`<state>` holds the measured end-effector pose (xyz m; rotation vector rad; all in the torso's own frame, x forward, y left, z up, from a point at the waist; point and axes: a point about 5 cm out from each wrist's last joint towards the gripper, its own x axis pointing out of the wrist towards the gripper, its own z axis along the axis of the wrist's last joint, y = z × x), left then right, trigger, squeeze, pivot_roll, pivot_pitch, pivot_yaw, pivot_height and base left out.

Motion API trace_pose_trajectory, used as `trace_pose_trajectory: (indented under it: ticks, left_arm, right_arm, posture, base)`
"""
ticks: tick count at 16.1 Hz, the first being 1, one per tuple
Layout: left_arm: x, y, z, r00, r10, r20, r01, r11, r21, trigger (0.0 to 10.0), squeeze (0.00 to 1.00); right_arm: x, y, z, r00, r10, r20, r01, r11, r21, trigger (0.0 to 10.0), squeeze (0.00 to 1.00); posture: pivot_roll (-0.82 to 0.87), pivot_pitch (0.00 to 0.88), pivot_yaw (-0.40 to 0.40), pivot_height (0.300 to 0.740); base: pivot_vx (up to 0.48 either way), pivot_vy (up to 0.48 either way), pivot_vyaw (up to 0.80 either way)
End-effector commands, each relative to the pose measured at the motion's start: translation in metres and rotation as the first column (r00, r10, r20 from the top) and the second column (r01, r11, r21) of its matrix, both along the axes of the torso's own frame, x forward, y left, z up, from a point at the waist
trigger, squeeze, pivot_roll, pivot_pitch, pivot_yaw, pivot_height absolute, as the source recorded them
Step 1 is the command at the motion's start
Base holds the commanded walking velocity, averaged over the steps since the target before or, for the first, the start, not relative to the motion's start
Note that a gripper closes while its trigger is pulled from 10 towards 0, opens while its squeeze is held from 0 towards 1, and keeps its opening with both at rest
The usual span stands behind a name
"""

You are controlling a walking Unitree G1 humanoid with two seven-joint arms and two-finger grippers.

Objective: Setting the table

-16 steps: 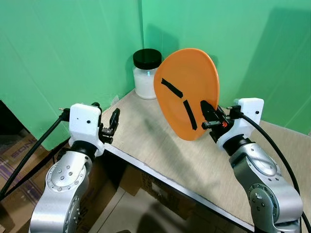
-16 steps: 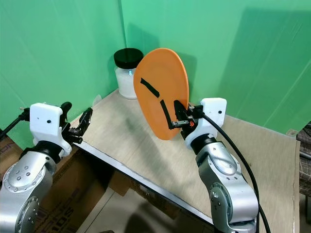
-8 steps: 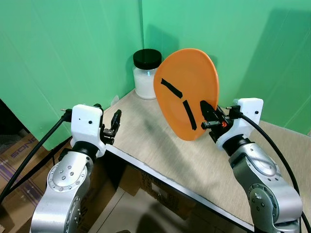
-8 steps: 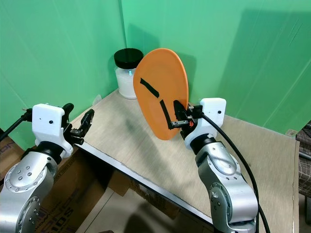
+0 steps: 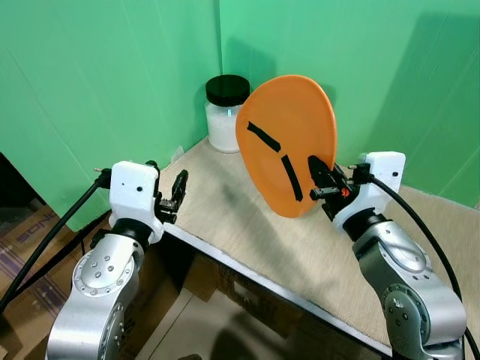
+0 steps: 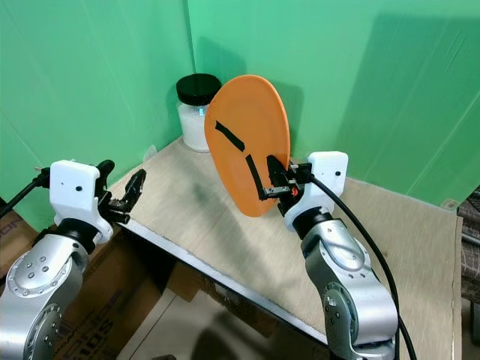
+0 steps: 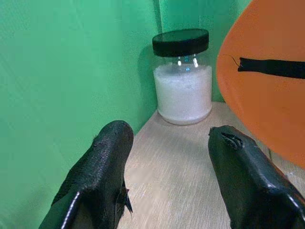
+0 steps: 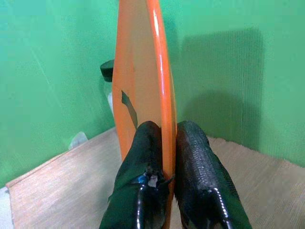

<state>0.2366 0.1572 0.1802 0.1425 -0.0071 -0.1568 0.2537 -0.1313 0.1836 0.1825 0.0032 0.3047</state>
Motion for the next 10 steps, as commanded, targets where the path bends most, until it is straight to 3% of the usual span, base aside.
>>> trace_pose_trajectory:
  ticks: [1, 10]
  left_arm:
    - [-0.0019, 0.0002, 0.0026, 1.000, -0.002, 0.004, 0.002, 1.000, 0.013, 10.0, 0.00]
    - [-0.0009, 0.0000, 0.0022, 1.000, -0.010, -0.001, 0.010, 1.000, 0.018, 10.0, 0.00]
  right_arm:
    - [-0.0014, 0.0017, 0.0026, 1.000, 0.009, 0.017, -0.009, 1.000, 0.018, 10.0, 0.00]
    - [-0.0019, 0.0019, 0.0018, 1.000, 0.008, 0.013, -0.008, 1.000, 0.017, 10.0, 0.00]
  posture:
    - [-0.01, 0.006, 0.037, 0.740]
    - [-0.01, 0.008, 0.040, 0.740]
  base:
    - [-0.289, 0.000, 0.00]
    - [-0.285, 0.000, 0.00]
